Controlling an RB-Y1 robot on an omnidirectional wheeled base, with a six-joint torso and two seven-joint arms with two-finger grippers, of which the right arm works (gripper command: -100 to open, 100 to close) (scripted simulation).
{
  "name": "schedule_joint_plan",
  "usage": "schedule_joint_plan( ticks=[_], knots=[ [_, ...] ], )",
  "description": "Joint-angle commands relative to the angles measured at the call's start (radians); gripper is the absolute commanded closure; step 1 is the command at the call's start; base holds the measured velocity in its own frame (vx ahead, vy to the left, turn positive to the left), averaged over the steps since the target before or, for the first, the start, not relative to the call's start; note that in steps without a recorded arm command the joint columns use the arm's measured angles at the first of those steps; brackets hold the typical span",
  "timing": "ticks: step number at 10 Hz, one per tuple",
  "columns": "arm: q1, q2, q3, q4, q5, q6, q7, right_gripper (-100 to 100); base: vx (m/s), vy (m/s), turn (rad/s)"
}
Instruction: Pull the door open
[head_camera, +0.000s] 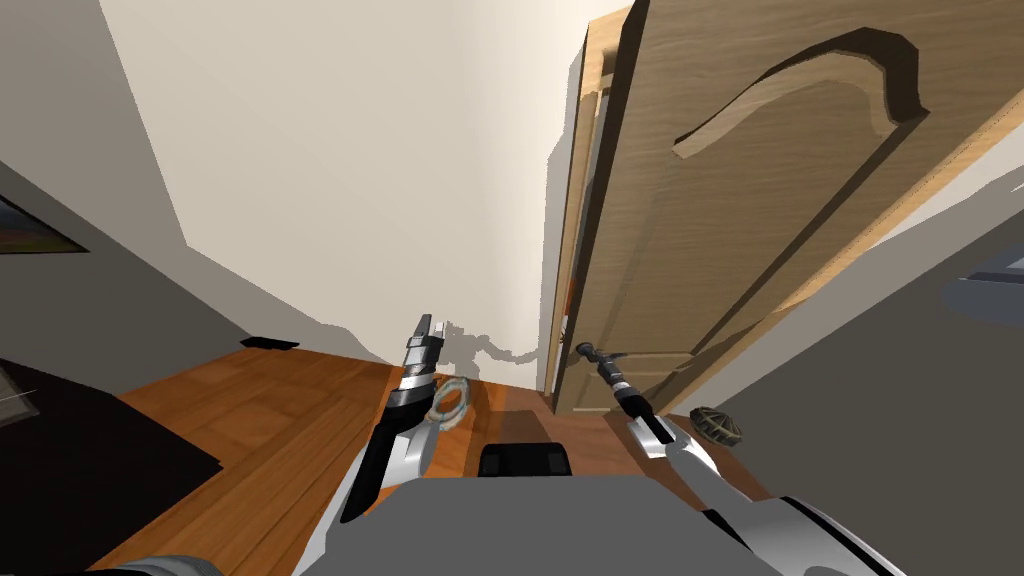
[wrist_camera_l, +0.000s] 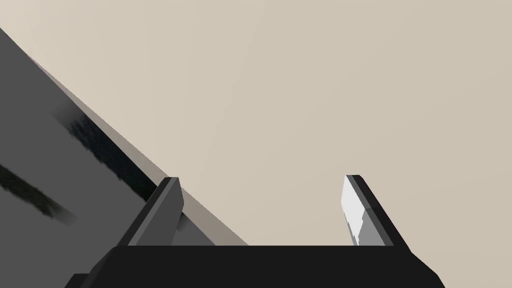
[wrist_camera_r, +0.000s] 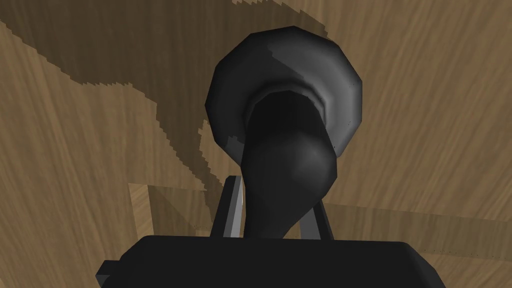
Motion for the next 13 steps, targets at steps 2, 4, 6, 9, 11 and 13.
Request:
schedule_joint_plan(
  ticks=[2,4,6,9,11,13],
  knots=[
    [0.014,-0.022,0.029,-0.007,0.014,-0.032,-0.035,100,-0.205,-0.087,0.084],
    [0.03,-0.029,0.039,-0.006,0.017,-0.051,-0.046,100,-0.126,-0.044,0.07],
    [0.046,-0.046,0.053,-0.006,0.022,-0.081,-0.064,100,-0.172,-0.074,0.099],
    [0.075,-0.077,0.079,-0.006,0.031,-0.137,-0.098,100,-0.162,-0.077,0.11],
    [0.09,-0.094,0.092,-0.006,0.036,-0.166,-0.116,100,-0.144,-0.069,0.08],
    [0.095,-0.095,0.095,-0.007,0.037,-0.166,-0.118,100,-0.11,-0.041,0.052]
  ],
)
